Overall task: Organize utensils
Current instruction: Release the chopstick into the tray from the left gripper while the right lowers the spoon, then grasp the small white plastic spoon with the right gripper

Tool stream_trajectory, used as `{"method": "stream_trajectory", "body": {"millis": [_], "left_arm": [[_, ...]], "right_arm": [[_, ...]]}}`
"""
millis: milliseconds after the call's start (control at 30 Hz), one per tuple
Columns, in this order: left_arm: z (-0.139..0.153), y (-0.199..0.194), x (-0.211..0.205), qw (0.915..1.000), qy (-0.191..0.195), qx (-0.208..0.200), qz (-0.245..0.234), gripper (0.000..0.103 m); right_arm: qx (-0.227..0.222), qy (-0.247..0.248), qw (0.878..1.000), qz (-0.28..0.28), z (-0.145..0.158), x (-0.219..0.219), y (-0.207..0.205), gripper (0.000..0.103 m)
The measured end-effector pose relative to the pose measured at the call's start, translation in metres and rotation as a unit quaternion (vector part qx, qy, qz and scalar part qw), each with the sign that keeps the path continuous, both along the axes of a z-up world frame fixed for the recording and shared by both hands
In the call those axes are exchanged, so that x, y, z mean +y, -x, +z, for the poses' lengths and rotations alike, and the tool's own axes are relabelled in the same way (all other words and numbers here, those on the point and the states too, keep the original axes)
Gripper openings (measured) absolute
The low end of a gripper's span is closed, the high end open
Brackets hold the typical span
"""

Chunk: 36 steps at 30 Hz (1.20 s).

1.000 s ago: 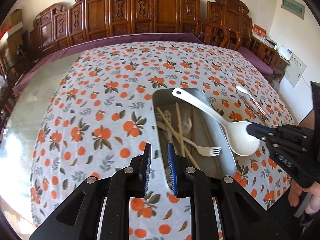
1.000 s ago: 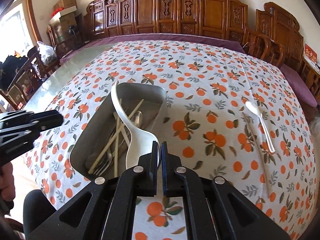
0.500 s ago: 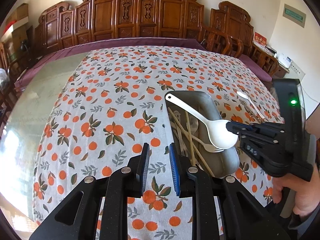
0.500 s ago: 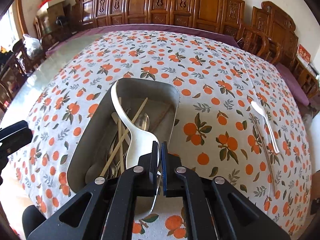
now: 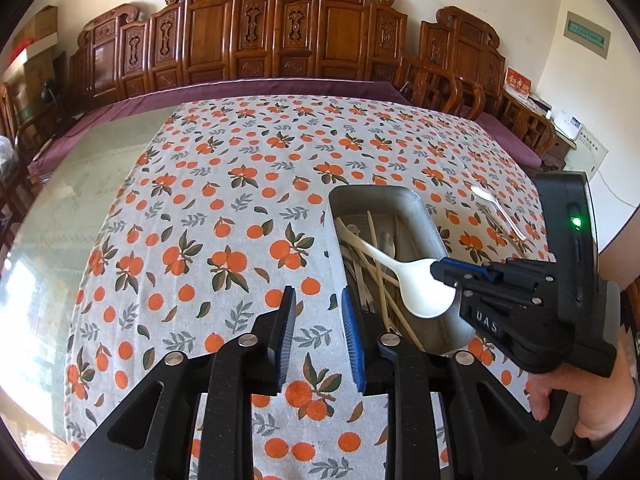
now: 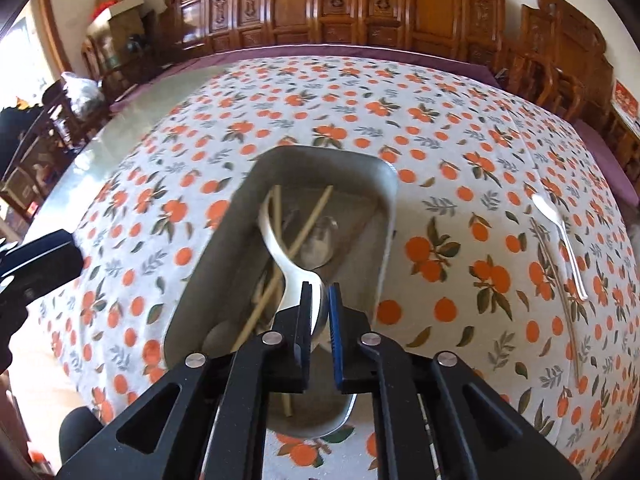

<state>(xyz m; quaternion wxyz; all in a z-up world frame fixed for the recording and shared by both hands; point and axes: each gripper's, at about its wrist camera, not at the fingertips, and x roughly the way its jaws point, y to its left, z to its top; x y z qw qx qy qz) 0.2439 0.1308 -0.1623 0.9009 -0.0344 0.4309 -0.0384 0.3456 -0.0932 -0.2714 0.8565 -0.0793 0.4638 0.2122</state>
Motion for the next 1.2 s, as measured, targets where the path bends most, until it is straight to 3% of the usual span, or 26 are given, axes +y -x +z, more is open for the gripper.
{"method": "stream_trajectory", "body": {"millis": [233, 333, 633, 700, 733, 967, 1200], "left_arm": [[-0.001, 0.0, -0.002, 1.0, -0.001, 0.0, -0.001, 0.024], [-0.001, 0.0, -0.004, 1.0, 0.001, 0.002, -0.004, 0.024], [0.006, 0.0, -0.02, 1.0, -0.002, -0.006, -0.007, 0.033], [0.008, -0.003, -0.027, 0.9999, 0.001, -0.007, -0.01, 0.039], [0.009, -0.004, -0.029, 0.9999, 0.0, -0.007, -0.01, 0.049], [0.016, -0.02, -0.06, 0.9997, 0.001, -0.015, -0.019, 0.077], [0.02, -0.04, -0.097, 0.9994, 0.008, -0.022, -0.025, 0.085]], "right_arm": [[0.003, -0.032, 0.999, 0.033, 0.007, -0.001, 0.011, 0.016], [-0.007, -0.046, 0.998, 0.038, 0.015, -0.008, 0.013, 0.031], [-0.055, -0.057, 0.995, 0.066, 0.042, -0.05, 0.02, 0.033], [-0.062, -0.053, 0.994, 0.067, 0.043, -0.064, 0.018, 0.033], [-0.064, -0.052, 0.994, 0.065, 0.044, -0.072, 0.016, 0.033], [-0.076, -0.049, 0.995, 0.044, 0.046, -0.128, -0.008, 0.033], [-0.084, -0.035, 0.996, 0.018, 0.041, -0.192, -0.045, 0.033]]}}
